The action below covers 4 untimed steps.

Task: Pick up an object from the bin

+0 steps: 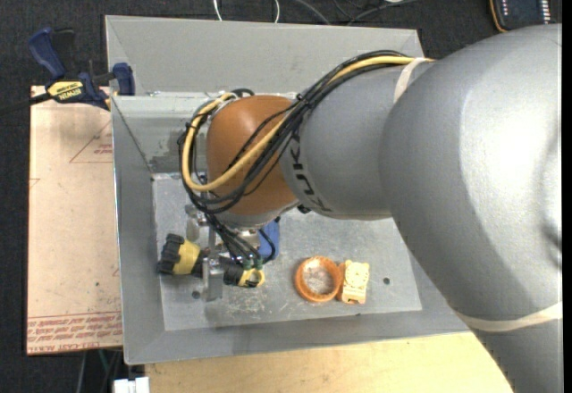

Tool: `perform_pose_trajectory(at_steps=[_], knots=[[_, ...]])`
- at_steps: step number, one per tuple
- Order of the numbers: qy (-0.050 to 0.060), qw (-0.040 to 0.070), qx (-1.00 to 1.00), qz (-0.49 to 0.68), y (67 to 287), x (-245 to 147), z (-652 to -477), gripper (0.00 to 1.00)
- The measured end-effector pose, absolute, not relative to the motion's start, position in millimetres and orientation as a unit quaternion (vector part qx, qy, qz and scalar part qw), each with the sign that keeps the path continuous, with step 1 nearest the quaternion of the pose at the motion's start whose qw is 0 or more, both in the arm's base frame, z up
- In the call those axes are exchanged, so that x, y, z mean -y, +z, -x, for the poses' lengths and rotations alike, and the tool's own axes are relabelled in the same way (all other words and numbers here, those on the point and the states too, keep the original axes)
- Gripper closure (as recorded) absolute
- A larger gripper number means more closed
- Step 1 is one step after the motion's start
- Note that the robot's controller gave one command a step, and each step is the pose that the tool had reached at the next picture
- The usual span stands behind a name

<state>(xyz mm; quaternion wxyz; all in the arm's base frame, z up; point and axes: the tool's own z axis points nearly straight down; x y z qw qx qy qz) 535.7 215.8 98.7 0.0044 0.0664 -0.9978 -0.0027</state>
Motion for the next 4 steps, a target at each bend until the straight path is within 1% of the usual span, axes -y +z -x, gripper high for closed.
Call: perform_pose_trajectory(at_steps=[1,2,3,4], knots=[[0.001,-0.007,0.897,-0.442,73,-115,-609.0,0.00],[-0.001,0.000,0.995,-0.104,71,-186,-559.1,1.00],[0.001,0.003,0.999,-0.042,70,-205,-545.4,1.00],[0.000,0.004,0.999,-0.044,72,-205,-544.1,1.00]])
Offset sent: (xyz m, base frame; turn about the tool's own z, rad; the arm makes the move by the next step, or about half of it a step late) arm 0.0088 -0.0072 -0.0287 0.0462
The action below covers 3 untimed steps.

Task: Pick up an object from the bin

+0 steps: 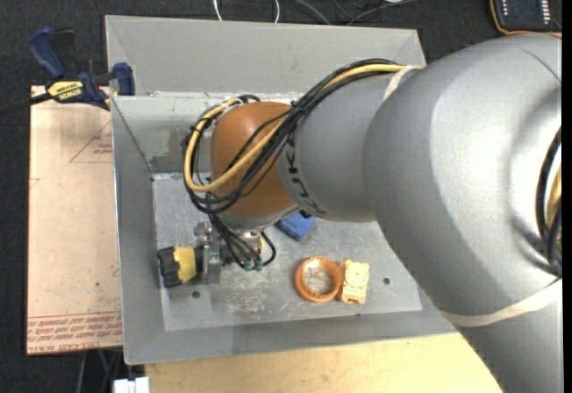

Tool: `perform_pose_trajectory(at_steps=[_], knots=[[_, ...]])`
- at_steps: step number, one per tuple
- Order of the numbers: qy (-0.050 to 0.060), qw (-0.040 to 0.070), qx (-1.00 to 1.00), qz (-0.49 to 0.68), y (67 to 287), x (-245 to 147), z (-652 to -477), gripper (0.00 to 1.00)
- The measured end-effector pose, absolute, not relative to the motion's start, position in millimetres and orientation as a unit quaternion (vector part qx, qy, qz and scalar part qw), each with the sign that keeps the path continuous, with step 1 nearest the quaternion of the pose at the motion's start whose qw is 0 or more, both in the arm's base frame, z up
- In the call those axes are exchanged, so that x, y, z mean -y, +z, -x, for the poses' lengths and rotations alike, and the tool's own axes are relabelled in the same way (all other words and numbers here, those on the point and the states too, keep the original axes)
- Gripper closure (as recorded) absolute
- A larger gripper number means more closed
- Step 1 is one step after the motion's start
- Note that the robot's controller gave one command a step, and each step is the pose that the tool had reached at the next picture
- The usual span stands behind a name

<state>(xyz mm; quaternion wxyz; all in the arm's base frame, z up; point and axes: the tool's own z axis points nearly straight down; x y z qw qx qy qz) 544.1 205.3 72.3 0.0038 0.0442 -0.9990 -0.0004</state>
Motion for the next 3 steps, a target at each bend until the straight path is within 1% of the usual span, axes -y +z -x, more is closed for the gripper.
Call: perform_pose_trajectory(at_steps=[2,3], knots=[[0.000,0.005,0.999,-0.044,117,-205,-542.8,1.00],[0.000,0.007,0.999,-0.045,154,-205,-542.0,1.00]])
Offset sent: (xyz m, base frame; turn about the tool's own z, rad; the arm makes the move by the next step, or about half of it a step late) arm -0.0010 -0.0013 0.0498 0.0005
